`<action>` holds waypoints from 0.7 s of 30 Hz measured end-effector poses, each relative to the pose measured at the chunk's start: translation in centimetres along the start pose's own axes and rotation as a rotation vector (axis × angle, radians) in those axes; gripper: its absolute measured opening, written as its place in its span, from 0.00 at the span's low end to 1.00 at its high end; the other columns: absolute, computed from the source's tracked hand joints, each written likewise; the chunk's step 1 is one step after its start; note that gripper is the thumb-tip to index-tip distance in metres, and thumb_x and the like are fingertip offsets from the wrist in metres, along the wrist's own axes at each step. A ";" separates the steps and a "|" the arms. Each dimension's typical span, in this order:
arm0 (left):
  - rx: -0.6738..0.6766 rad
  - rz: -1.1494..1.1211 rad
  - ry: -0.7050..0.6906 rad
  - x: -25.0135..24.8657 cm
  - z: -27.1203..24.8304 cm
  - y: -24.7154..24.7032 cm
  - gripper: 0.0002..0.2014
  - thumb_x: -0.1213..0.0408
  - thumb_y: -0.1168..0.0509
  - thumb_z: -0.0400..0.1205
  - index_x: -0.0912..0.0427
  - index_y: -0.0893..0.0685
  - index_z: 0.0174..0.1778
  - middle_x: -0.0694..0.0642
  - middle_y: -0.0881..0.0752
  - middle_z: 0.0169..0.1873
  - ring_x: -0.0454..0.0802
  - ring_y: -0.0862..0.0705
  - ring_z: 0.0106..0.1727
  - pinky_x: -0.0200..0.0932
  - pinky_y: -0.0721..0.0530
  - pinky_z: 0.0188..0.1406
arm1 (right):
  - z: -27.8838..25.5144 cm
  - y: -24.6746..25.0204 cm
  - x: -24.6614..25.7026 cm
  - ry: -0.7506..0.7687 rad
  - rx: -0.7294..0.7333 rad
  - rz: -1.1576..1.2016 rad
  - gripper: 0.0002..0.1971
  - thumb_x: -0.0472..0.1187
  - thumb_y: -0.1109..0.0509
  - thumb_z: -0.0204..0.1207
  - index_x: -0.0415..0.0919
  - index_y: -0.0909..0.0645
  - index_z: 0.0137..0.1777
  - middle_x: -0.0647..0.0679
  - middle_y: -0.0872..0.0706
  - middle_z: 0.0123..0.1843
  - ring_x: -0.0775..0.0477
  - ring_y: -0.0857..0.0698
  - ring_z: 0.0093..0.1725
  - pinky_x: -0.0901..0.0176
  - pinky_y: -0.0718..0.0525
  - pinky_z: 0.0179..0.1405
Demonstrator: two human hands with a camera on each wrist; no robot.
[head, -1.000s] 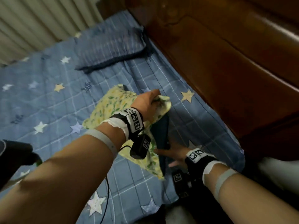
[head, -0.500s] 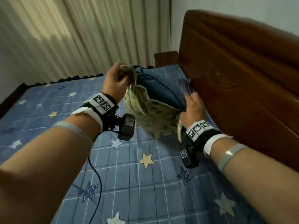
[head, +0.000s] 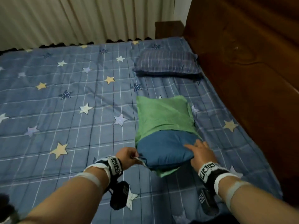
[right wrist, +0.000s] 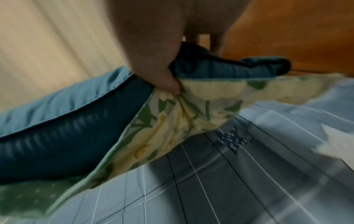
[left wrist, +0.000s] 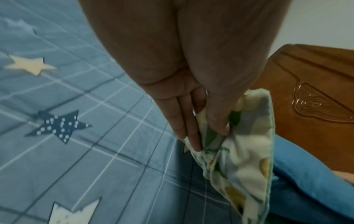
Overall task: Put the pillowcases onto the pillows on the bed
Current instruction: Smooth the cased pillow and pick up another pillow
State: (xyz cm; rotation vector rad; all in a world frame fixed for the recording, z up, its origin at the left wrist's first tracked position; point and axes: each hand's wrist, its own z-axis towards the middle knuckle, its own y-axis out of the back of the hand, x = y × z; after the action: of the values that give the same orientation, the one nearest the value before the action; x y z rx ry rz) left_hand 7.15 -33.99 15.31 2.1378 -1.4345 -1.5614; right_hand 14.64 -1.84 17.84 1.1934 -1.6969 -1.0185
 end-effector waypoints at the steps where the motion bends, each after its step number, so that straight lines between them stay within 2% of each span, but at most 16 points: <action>1: 0.027 -0.023 -0.009 0.6 0.2 -1.2 0.17 0.60 0.20 0.70 0.47 0.23 0.25 0.37 0.20 0.20 0.32 0.24 0.27 0.37 0.20 0.38 | -0.7 -1.4 -0.3 -0.144 -0.062 0.058 0.33 0.35 0.31 0.68 0.54 0.28 0.75 0.42 0.30 0.69 0.35 0.31 0.70 0.41 0.23 0.67; 3: 0.066 -0.088 -0.030 1.1 1.0 -2.5 0.14 0.59 0.22 0.70 0.47 0.22 0.27 0.37 0.20 0.20 0.39 0.24 0.31 0.41 0.20 0.41 | -2.0 -2.9 -1.2 -0.541 -0.157 0.236 0.34 0.44 0.26 0.69 0.43 0.33 0.75 0.35 0.30 0.72 0.30 0.30 0.71 0.37 0.25 0.67; 5: 0.085 -0.112 -0.065 0.9 1.7 -2.8 0.12 0.56 0.24 0.69 0.48 0.22 0.28 0.39 0.20 0.23 0.42 0.23 0.32 0.43 0.18 0.42 | -2.9 -3.8 -1.5 -0.810 -0.054 0.577 0.37 0.56 0.30 0.73 0.34 0.33 0.75 0.31 0.26 0.73 0.28 0.26 0.71 0.36 0.23 0.68; 7: 0.121 -0.172 -0.113 -0.4 2.2 -2.5 0.10 0.55 0.26 0.68 0.50 0.22 0.29 0.42 0.20 0.26 0.44 0.24 0.33 0.46 0.18 0.40 | -3.5 -4.5 -0.5 -0.927 0.199 1.136 0.35 0.65 0.40 0.80 0.35 0.30 0.73 0.33 0.21 0.68 0.29 0.18 0.64 0.35 0.17 0.59; 8: 0.134 -0.218 -0.138 -1.2 2.4 -2.1 0.09 0.57 0.26 0.68 0.49 0.22 0.28 0.45 0.20 0.26 0.45 0.24 0.33 0.46 0.20 0.40 | -3.4 -5.0 0.1 -0.965 0.272 1.415 0.39 0.68 0.42 0.79 0.37 0.33 0.77 0.33 0.21 0.69 0.28 0.17 0.61 0.34 0.16 0.56; 9: 0.147 -0.262 -0.145 -1.9 2.6 -1.8 0.09 0.58 0.27 0.69 0.48 0.21 0.28 0.47 0.20 0.27 0.46 0.23 0.34 0.46 0.21 0.40 | -3.1 -5.3 0.9 -0.990 0.307 1.606 0.44 0.72 0.39 0.74 0.41 0.37 0.81 0.34 0.23 0.73 0.28 0.17 0.62 0.30 0.18 0.58; 10: 0.152 -0.294 -0.147 -2.5 2.7 -1.4 0.09 0.60 0.27 0.69 0.47 0.20 0.27 0.49 0.20 0.27 0.47 0.23 0.35 0.46 0.21 0.40 | -2.5 -5.5 1.8 -0.985 0.335 1.732 0.51 0.76 0.34 0.67 0.45 0.40 0.83 0.35 0.26 0.76 0.27 0.18 0.65 0.25 0.22 0.63; 11: 0.150 -0.317 -0.145 -3.1 2.7 -0.9 0.08 0.60 0.27 0.69 0.46 0.19 0.27 0.52 0.19 0.28 0.48 0.22 0.36 0.47 0.21 0.41 | -1.6 -5.8 2.3 -0.976 0.350 1.821 0.59 0.77 0.26 0.56 0.48 0.40 0.83 0.36 0.26 0.78 0.27 0.20 0.68 0.21 0.24 0.64; 12: 0.149 -0.328 -0.146 -3.4 2.8 -0.4 0.07 0.58 0.27 0.68 0.46 0.18 0.27 0.54 0.18 0.29 0.49 0.20 0.37 0.47 0.19 0.42 | -0.7 -5.7 2.7 -0.951 0.320 1.892 0.64 0.74 0.19 0.45 0.52 0.39 0.83 0.37 0.27 0.79 0.28 0.21 0.70 0.19 0.22 0.60; 13: 0.155 -0.341 -0.144 -4.0 2.6 0.1 0.06 0.57 0.26 0.67 0.47 0.17 0.27 0.56 0.17 0.31 0.50 0.19 0.38 0.48 0.18 0.43 | 0.1 -5.4 3.1 -0.939 0.241 1.908 0.67 0.68 0.13 0.39 0.55 0.38 0.81 0.39 0.28 0.79 0.28 0.22 0.71 0.19 0.19 0.54; 14: 0.162 -0.342 -0.140 -4.5 2.5 0.6 0.07 0.58 0.25 0.68 0.47 0.17 0.27 0.56 0.16 0.31 0.50 0.17 0.39 0.50 0.17 0.45 | 1.0 -5.0 3.3 -0.908 0.140 1.925 0.63 0.60 0.09 0.40 0.56 0.35 0.80 0.40 0.27 0.79 0.28 0.22 0.70 0.19 0.18 0.50; 15: 0.164 -0.332 -0.141 -4.8 2.5 1.1 0.09 0.61 0.24 0.70 0.48 0.17 0.27 0.54 0.16 0.31 0.49 0.17 0.39 0.50 0.17 0.46 | 1.4 -3.6 3.8 -0.858 0.072 1.941 0.54 0.50 0.09 0.49 0.55 0.32 0.77 0.39 0.25 0.77 0.28 0.19 0.67 0.19 0.18 0.49; 17: 0.141 -0.284 -0.150 -5.9 2.5 2.1 0.14 0.70 0.24 0.75 0.50 0.15 0.26 0.51 0.15 0.29 0.44 0.18 0.36 0.49 0.15 0.48 | 2.2 -0.4 4.6 -0.741 -0.032 1.969 0.32 0.31 0.22 0.69 0.52 0.27 0.71 0.37 0.17 0.69 0.29 0.13 0.58 0.17 0.20 0.52; 19: 0.106 -0.288 -0.170 -8.0 2.3 3.6 0.12 0.71 0.23 0.75 0.53 0.11 0.28 0.51 0.12 0.31 0.44 0.16 0.37 0.51 0.12 0.53 | 3.6 3.4 4.8 -0.561 -0.097 1.893 0.29 0.24 0.31 0.73 0.52 0.26 0.69 0.40 0.14 0.66 0.32 0.12 0.56 0.18 0.22 0.58; 21: 0.061 -0.307 -0.236 -11.0 2.0 5.5 0.07 0.69 0.22 0.74 0.55 0.09 0.31 0.54 0.09 0.34 0.46 0.14 0.39 0.53 0.12 0.55 | 5.2 8.6 4.9 -0.348 -0.154 1.777 0.30 0.22 0.34 0.73 0.50 0.28 0.70 0.43 0.14 0.66 0.35 0.13 0.59 0.27 0.18 0.60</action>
State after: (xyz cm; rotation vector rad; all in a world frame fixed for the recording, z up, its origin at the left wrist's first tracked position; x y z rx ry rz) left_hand 2.13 -28.00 24.99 2.3675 -1.2751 -1.9575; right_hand 6.05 -3.79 24.74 -0.7670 -1.9716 -0.1286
